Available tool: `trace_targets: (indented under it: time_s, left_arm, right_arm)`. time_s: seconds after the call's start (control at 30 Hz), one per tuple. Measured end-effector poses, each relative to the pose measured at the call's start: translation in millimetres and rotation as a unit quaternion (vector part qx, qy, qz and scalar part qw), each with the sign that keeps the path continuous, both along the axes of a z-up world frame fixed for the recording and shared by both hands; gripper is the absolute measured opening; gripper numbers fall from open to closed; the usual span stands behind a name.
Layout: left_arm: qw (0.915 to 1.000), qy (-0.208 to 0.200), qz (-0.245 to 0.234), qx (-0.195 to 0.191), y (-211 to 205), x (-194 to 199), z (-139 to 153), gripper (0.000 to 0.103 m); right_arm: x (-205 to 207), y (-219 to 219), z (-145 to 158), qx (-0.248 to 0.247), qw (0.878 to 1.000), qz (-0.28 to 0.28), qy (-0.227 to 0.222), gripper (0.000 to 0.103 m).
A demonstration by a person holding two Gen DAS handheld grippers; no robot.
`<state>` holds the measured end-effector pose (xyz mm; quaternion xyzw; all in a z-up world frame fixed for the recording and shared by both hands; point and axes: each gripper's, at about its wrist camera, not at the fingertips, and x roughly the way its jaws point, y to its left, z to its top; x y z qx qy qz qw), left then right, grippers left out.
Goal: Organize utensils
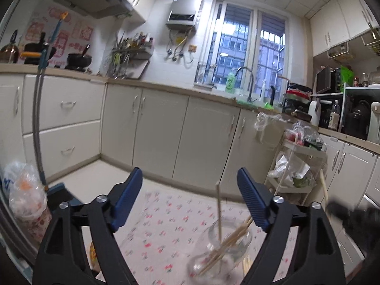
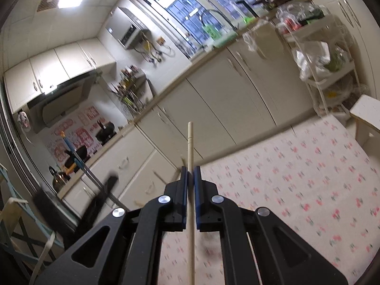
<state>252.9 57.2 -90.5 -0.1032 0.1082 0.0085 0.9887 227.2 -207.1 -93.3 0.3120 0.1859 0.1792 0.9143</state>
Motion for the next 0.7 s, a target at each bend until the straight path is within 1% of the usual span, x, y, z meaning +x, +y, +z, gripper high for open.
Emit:
trace_targets:
  time_s: [0.07, 0.2, 0.27, 0.37, 0.47, 0.57, 0.7]
  left_arm:
    - [0.9997, 0.022, 0.001, -0.001, 6.3, -3.1, -8.2, 0.082]
    - [0.9966, 0.082, 0.001, -0.001, 16.9, -8.4, -36.5, 0.086]
    - [0.9928, 0.119, -0.001, 0.002, 20.4, -6.1, -53.8, 0.086]
    - [0.9870, 0.161, -0.002, 0.002, 26.0, -2.4, -75.6, 0.087]
    - [0.9819, 0.189, -0.002, -0.005, 33.7, -0.1, -92.3, 0.087]
    - [0.9778, 0.209, -0.007, -0.012, 36.0, 1.8, -104.6, 0.088]
    - [0.9747, 0.222, -0.015, -0.016, 36.7, 3.1, -115.1, 0.088]
  right_arm:
    - [10.3, 9.5, 6.1, 0.006, 1.000, -0.001, -0.021, 0.006]
    - [29.0, 31.2, 13.6, 0.009, 0.999, -0.003, -0.054, 0.006]
    - [36.4, 40.3, 17.6, 0.002, 0.998, -0.006, -0.066, 0.006]
    - [47.4, 52.6, 24.2, -0.013, 0.996, -0.009, -0.086, 0.006]
    - [57.7, 63.1, 31.3, -0.032, 0.994, -0.018, -0.104, 0.006]
    - [66.1, 68.6, 33.2, -0.044, 0.992, -0.025, -0.113, 0.006]
    - [77.2, 74.6, 28.9, -0.058, 0.991, -0.036, -0.119, 0.006]
